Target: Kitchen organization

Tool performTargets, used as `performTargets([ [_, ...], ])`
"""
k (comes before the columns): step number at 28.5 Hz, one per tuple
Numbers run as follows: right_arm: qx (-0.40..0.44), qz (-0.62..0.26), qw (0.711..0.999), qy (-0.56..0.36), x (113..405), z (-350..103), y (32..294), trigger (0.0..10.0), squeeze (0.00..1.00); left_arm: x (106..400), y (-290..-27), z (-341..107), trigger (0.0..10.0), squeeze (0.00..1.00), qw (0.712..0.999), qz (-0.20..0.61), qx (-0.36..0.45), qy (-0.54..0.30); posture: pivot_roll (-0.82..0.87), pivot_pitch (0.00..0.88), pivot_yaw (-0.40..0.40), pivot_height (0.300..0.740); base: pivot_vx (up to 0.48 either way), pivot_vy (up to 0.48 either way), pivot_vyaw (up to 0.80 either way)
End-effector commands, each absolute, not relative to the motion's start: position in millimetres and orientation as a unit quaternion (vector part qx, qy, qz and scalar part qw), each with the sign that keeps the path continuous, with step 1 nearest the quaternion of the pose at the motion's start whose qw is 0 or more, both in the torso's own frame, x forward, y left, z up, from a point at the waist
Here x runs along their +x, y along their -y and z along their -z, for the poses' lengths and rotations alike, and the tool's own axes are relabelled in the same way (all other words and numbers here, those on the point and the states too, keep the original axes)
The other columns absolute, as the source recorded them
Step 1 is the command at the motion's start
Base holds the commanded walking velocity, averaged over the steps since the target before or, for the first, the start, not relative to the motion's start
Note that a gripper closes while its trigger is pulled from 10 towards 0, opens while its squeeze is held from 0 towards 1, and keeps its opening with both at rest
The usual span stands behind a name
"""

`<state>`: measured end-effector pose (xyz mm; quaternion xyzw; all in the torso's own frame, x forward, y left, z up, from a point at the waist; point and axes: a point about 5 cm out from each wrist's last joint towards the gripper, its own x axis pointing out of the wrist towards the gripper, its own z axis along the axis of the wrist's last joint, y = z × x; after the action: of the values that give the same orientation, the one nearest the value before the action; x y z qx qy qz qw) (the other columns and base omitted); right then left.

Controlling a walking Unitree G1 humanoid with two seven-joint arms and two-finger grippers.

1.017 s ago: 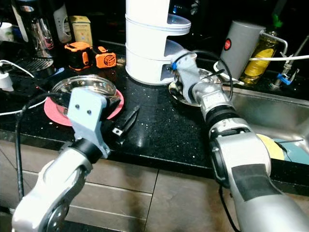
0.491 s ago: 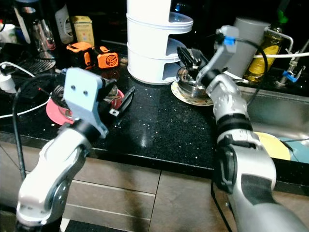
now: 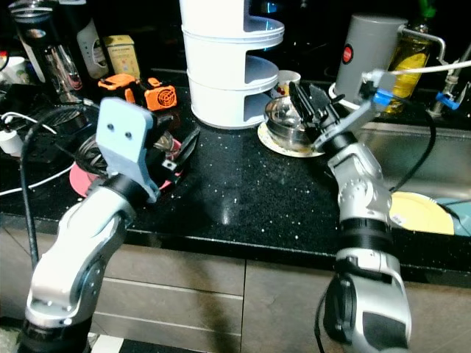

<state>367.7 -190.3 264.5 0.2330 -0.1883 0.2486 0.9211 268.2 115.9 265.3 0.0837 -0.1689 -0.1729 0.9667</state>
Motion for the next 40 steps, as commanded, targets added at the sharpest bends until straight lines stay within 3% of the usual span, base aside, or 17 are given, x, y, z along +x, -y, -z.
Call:
performTargets([
  [1, 0.252, -0.266, 0.909, 0.2, 362, -273, 185, 10.0, 0.0, 264, -122, -266, 10.0, 0.0, 0.968, 0.169, 0.087, 0.166, 0.05, 0.003, 0.007, 0.74, 0.0, 0.0, 0.0],
  [12, 0.294, -0.345, 0.862, 0.228, 337, -286, 155, 10.0, 0.0, 271, -127, -270, 10.0, 0.0, 0.966, 0.159, 0.091, 0.18, 0.04, 0.0, -0.004, 0.74, 0.0, 0.0, 0.0],
  [21, 0.297, -0.399, 0.825, 0.268, 314, -299, 153, 10.0, 0.0, 286, -121, -277, 10.0, 0.0, 0.96, 0.16, 0.089, 0.21, 0.01, 0.0, -0.006, 0.74, 0.0, 0.0, 0.0],
  [25, 0.298, -0.393, 0.827, 0.27, 311, -300, 156, 10.0, 0.0, 287, -120, -279, 10.0, 0.0, 0.96, 0.161, 0.088, 0.212, 0.0, 0.0, -0.002, 0.74, 0.0, 0.0, 0.0],
  [32, 0.316, -0.335, 0.858, 0.227, 302, -276, 170, 10.0, 0.0, 274, -121, -265, 10.0, 0.0, 0.966, 0.17, 0.08, 0.177, 0.0, 0.0, 0.02, 0.74, 0.0, 0.0, 0.0],
  [37, 0.322, -0.327, 0.868, 0.191, 290, -264, 169, 10.0, 0.0, 264, -131, -255, 10.0, 0.0, 0.973, 0.158, 0.078, 0.148, 0.0, 0.076, 0.017, 0.74, 0.0, 0.0, 0.0],
  [38, 0.326, -0.328, 0.87, 0.173, 287, -260, 167, 10.0, 0.0, 259, -137, -253, 10.0, 0.0, 0.976, 0.151, 0.078, 0.136, 0.01, 0.124, 0.007, 0.74, 0.0, 0.0, 0.0],
  [40, 0.329, -0.328, 0.87, 0.164, 287, -258, 164, 10.0, 0.0, 258, -141, -252, 10.0, 0.0, 0.977, 0.146, 0.081, 0.131, 0.01, 0.125, 0.005, 0.74, 0.0, 0.0, 0.0],
])
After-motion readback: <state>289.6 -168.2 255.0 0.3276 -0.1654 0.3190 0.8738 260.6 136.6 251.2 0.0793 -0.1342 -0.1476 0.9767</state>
